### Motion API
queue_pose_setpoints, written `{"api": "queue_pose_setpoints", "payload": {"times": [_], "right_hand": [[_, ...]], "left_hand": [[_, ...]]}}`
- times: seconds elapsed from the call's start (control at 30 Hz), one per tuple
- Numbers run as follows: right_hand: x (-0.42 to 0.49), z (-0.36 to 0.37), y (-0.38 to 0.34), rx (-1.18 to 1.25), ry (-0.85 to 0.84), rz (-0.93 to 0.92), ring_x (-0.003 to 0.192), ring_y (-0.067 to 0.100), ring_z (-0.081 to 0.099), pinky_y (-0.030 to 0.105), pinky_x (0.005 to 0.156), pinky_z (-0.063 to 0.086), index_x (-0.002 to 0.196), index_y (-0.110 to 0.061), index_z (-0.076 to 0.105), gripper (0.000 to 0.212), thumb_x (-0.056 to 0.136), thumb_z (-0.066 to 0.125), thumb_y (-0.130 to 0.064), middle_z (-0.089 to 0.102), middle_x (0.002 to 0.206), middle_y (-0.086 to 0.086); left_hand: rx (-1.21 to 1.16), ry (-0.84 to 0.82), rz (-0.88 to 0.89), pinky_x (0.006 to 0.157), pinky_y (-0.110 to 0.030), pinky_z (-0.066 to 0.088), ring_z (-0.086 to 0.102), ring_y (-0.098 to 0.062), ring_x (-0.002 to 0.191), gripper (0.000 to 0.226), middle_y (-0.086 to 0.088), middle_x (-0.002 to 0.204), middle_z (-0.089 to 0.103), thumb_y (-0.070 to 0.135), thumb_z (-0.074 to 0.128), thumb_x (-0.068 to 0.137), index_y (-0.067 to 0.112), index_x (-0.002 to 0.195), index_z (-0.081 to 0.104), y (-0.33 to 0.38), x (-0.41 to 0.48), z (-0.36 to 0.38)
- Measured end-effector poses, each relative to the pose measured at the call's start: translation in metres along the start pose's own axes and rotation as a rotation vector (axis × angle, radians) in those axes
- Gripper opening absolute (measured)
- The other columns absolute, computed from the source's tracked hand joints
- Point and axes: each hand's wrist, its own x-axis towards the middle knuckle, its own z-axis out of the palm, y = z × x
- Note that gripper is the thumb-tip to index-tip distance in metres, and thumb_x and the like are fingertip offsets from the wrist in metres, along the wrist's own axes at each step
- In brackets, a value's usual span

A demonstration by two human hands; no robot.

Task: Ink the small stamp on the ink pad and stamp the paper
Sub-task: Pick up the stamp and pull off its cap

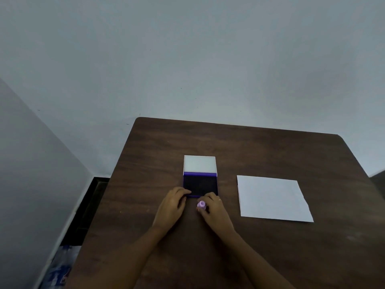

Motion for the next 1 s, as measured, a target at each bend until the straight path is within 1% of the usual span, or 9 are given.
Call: {"api": "queue_pose_setpoints", "payload": {"times": [0.2, 0.27, 0.4, 0.5, 0.63, 0.8, 0.87, 0.93, 1.0], "right_hand": [[-0.003, -0.004, -0.012, 0.405, 0.105, 0.246, 0.091, 0.014, 0.058, 0.034, 0.089, 0.050, 0.096, -0.012, 0.063, 0.015, 0.082, 0.063, -0.017, 0.063, 0.099, 0.005], [-0.005, -0.009, -0.018, 0.643, 0.177, 0.385, 0.091, 0.014, 0.059, 0.026, 0.079, 0.051, 0.095, -0.018, 0.063, 0.020, 0.077, 0.070, -0.020, 0.064, 0.091, -0.004], [-0.006, -0.021, -0.025, 0.917, 0.178, 0.537, 0.095, 0.019, 0.061, 0.034, 0.088, 0.051, 0.102, -0.014, 0.063, 0.033, 0.072, 0.074, -0.021, 0.066, 0.098, 0.002], [-0.005, -0.028, -0.026, 1.092, 0.160, 0.574, 0.099, 0.023, 0.062, 0.038, 0.092, 0.050, 0.103, -0.008, 0.064, 0.026, 0.078, 0.068, -0.013, 0.067, 0.103, 0.010], [-0.002, -0.035, -0.023, 1.324, 0.122, 0.564, 0.092, 0.018, 0.064, 0.025, 0.073, 0.053, 0.101, -0.002, 0.063, 0.019, 0.083, 0.060, -0.006, 0.067, 0.100, 0.011], [0.002, -0.040, -0.018, 1.527, 0.104, 0.565, 0.091, 0.017, 0.064, 0.022, 0.065, 0.057, 0.106, 0.000, 0.061, 0.022, 0.085, 0.055, -0.003, 0.067, 0.097, 0.011], [0.002, -0.045, -0.017, 1.652, 0.099, 0.559, 0.089, 0.019, 0.065, 0.023, 0.061, 0.058, 0.098, -0.002, 0.066, 0.018, 0.083, 0.056, -0.001, 0.070, 0.092, 0.012], [0.002, -0.052, -0.017, 1.786, 0.077, 0.553, 0.083, 0.021, 0.069, 0.025, 0.057, 0.058, 0.084, -0.002, 0.071, 0.014, 0.076, 0.060, 0.002, 0.072, 0.088, 0.015], [0.001, -0.058, -0.019, 1.901, 0.070, 0.551, 0.085, 0.024, 0.067, 0.027, 0.057, 0.059, 0.087, 0.001, 0.067, 0.019, 0.069, 0.063, 0.003, 0.068, 0.093, 0.019]], "left_hand": [[-0.229, -0.071, -0.156, 0.089, -0.013, 0.041, 0.053, -0.009, 0.104, 0.033, -0.003, 0.117, 0.058, 0.014, 0.061, 0.085, 0.015, 0.117, 0.055, 0.015, -0.009, 0.006], [-0.365, -0.019, -0.183, 0.082, -0.006, 0.042, 0.054, -0.006, 0.101, 0.036, 0.000, 0.113, 0.059, 0.013, 0.066, 0.081, 0.015, 0.115, 0.056, 0.025, -0.009, 0.008], [-0.578, 0.048, -0.223, 0.085, -0.021, 0.050, 0.062, -0.012, 0.099, 0.030, -0.006, 0.106, 0.067, 0.012, 0.069, 0.078, 0.013, 0.107, 0.063, 0.042, -0.003, 0.008], [-0.642, 0.078, -0.208, 0.077, -0.014, 0.051, 0.065, -0.006, 0.091, 0.027, -0.004, 0.100, 0.069, 0.006, 0.069, 0.077, 0.015, 0.101, 0.065, 0.049, 0.003, 0.008], [-0.731, 0.062, -0.218, 0.074, -0.015, 0.052, 0.067, -0.008, 0.088, 0.025, -0.005, 0.096, 0.072, 0.003, 0.070, 0.075, 0.012, 0.099, 0.068, 0.052, 0.009, 0.005], [-0.790, 0.116, -0.277, 0.065, -0.010, 0.051, 0.068, -0.002, 0.075, 0.021, 0.000, 0.083, 0.072, 0.004, 0.073, 0.072, 0.006, 0.093, 0.070, 0.054, 0.014, 0.002], [-0.751, 0.117, -0.289, 0.067, -0.012, 0.052, 0.067, -0.004, 0.076, 0.020, 0.001, 0.083, 0.071, 0.004, 0.073, 0.072, 0.009, 0.091, 0.070, 0.050, 0.014, -0.001], [-0.551, 0.021, -0.245, 0.072, -0.014, 0.050, 0.063, -0.005, 0.086, 0.022, 0.004, 0.093, 0.067, 0.008, 0.071, 0.074, 0.020, 0.092, 0.066, 0.043, 0.012, -0.001], [-0.302, -0.098, -0.139, 0.072, -0.010, 0.046, 0.058, 0.000, 0.089, 0.023, 0.006, 0.102, 0.061, 0.014, 0.069, 0.078, 0.023, 0.097, 0.062, 0.037, 0.008, 0.003]]}}
